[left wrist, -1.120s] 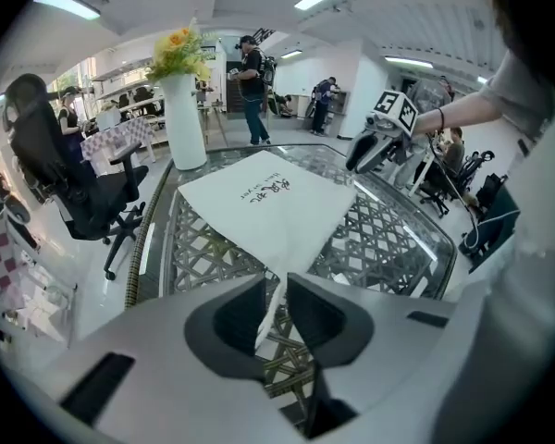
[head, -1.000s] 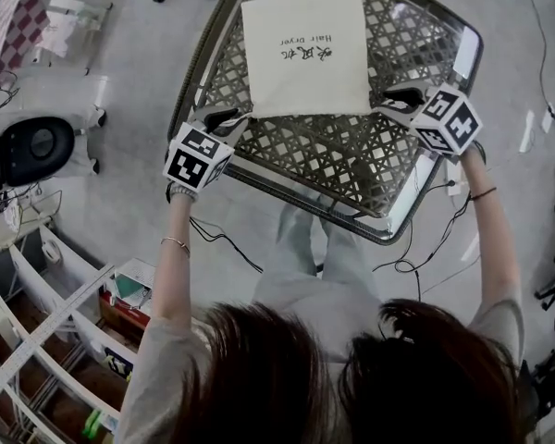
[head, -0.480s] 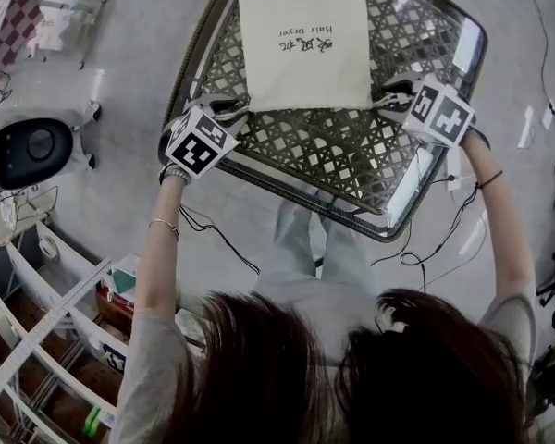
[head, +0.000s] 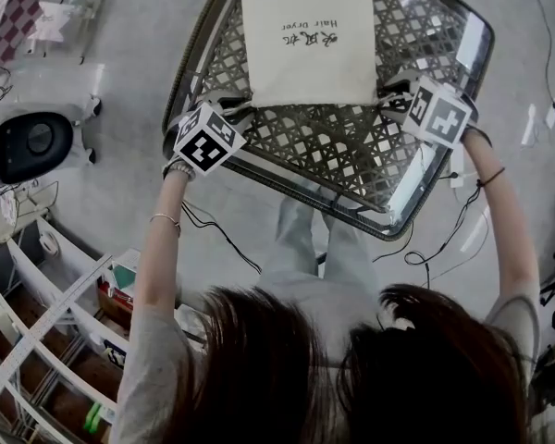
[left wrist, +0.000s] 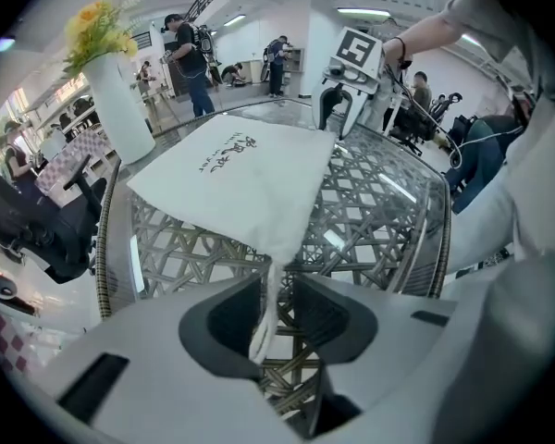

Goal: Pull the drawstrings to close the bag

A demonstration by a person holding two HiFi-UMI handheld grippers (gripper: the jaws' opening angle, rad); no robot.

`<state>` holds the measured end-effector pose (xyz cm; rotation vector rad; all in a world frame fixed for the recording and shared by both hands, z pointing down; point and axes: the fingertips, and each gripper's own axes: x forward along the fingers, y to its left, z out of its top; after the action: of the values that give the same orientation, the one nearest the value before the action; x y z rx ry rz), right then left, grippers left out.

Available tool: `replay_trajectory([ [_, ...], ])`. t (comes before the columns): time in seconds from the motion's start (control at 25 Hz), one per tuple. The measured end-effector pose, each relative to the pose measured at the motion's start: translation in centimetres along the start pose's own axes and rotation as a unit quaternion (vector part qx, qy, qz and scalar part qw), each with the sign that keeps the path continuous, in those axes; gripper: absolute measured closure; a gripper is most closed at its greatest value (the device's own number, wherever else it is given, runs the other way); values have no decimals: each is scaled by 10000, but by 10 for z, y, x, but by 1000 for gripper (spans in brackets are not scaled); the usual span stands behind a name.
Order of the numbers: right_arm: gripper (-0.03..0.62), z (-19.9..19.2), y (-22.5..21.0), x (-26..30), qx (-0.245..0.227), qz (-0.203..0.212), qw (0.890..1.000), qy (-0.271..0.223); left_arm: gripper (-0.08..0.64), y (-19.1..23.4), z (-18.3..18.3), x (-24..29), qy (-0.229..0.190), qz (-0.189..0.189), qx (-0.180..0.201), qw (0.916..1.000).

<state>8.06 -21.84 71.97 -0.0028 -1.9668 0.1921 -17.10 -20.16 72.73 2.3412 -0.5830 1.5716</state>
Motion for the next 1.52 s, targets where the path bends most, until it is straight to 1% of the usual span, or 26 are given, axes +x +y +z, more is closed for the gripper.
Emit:
replay_trajectory([
  [0.16, 414, -3, 0, 1, -51, 5, 9999, 87, 448, -3, 1, -1, -16, -71, 154, 9999],
  [0.28, 428, -3, -2, 0, -83, -36, 9999, 112, 454, -3, 2, -1, 28, -134, 249, 9996],
  [0.44, 470, -4, -5, 2, -297, -151, 9992, 236, 454, -3, 1, 0, 5, -262, 169, 9995],
  [0.56, 477, -5, -3, 3, -469, -202, 9982, 319, 454, -3, 1, 1, -40, -342, 134, 9993],
  [0.72, 503, -5, 1, 4, -577, -190, 9975, 355, 469, -5, 1, 2, -25, -435, 157, 9989],
  [0.92, 540, -6, 2, 5, -679, -133, 9964, 486, 471, -4, 1, 0, -71, -543, 38, 9985],
  [1.08, 560, -6, 2, 6, -620, -78, 9966, 537, 471, -4, 3, -1, -73, -589, 5, 9982],
  [1.28, 563, -6, 2, 6, -499, -32, 9971, 571, 473, -3, 3, 0, -113, -600, -75, 9981],
  [1.4, 563, -5, 1, 5, -344, 11, 9981, 516, 488, -1, 3, -1, -153, -616, -122, 9979],
  [1.52, 563, -5, 2, 5, -365, 16, 9980, 525, 503, 0, 3, -1, -163, -640, -118, 9977],
])
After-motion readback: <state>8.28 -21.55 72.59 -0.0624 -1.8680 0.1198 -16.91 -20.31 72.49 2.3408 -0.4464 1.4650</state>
